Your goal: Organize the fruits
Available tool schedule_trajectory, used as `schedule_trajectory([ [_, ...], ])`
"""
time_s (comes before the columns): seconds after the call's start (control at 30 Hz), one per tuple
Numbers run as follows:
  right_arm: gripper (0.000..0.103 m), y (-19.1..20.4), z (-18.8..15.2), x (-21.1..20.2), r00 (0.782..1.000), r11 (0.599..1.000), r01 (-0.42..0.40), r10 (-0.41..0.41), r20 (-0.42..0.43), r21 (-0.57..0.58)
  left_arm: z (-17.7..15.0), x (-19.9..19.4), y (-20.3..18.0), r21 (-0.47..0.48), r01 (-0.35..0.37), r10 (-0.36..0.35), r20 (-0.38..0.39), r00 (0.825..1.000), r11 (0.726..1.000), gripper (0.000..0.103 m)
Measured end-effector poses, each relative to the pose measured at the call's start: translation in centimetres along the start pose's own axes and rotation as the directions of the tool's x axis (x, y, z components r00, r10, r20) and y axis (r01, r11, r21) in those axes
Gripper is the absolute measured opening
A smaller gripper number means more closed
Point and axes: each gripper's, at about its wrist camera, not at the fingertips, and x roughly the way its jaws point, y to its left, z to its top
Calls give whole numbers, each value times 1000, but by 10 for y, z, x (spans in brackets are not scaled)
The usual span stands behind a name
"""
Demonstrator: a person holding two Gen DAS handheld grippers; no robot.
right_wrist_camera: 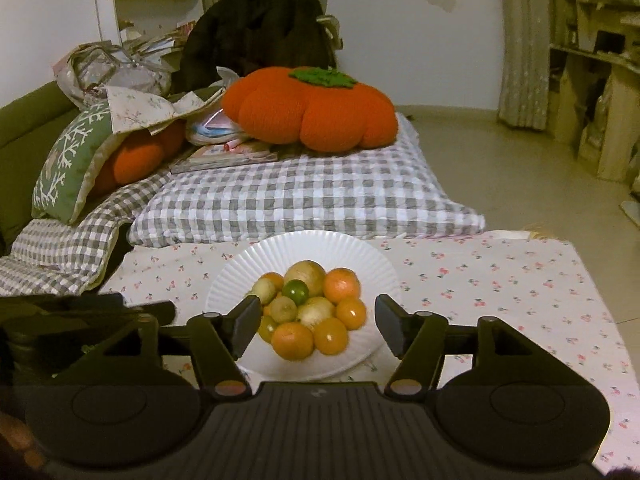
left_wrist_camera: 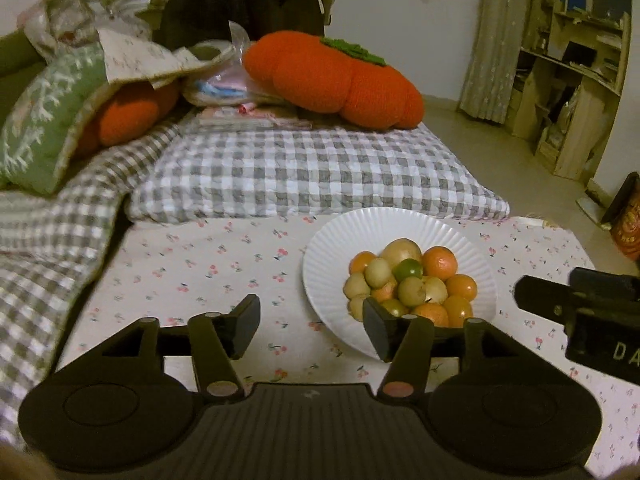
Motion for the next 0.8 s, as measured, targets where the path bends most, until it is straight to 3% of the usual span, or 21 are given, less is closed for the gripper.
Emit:
schedule_trajectory([
  [0.13,69,-1,-9,-19,999,1000,20,-20,31,-6,-8,-22,-4,47,-61,59,36,998,997,62],
  [0.4,82,9,-35,-50,998,1000,-2,2,58,-5,-31,-68,-2,34,-70,67,88,994,997,84],
  [0.63,100,20,-53,-70,996,999,2,2,87,-46,-51,-92,2,30,-55,52,112,992,998,93],
  [0.8,103,21,-66,-81,996,1000,-11,13,88,-27,-65,-103,5,31,-53,49,111,993,998,93],
])
